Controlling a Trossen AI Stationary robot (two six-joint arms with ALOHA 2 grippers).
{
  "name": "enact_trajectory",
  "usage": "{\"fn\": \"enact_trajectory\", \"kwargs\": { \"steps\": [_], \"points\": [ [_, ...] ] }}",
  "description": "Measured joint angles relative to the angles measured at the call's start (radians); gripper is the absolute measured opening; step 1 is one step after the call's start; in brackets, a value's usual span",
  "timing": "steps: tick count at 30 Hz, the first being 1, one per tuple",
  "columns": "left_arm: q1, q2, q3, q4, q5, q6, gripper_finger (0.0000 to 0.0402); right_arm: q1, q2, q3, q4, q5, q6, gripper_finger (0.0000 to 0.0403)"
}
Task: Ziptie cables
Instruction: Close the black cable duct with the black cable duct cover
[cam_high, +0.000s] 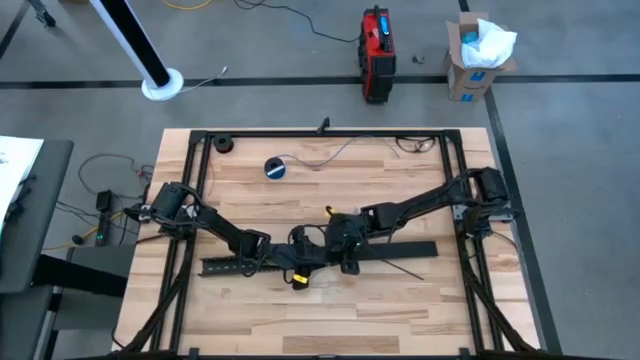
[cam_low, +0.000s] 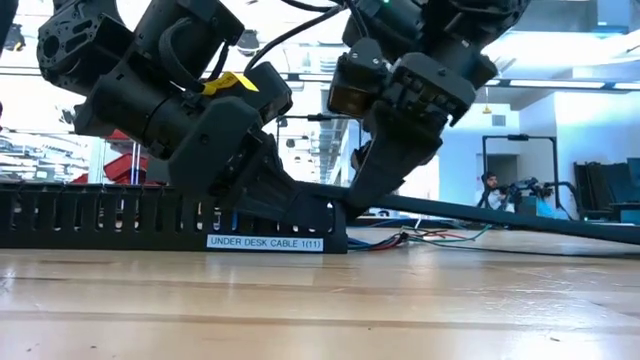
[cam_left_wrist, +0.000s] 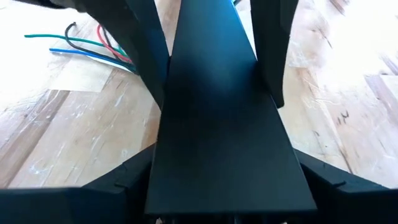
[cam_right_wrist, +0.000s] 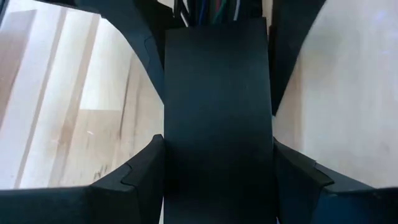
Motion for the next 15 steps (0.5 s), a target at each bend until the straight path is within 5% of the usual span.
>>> {"fn": "enact_trajectory", "kwargs": {
  "steps": [15],
  "points": [
    [0.000,0.000,-0.001,-0.002,0.000,0.002,0.0244,-0.012,0.086,0.147,-0.162,-0.049,0.015,0.0222]
  ]
}}
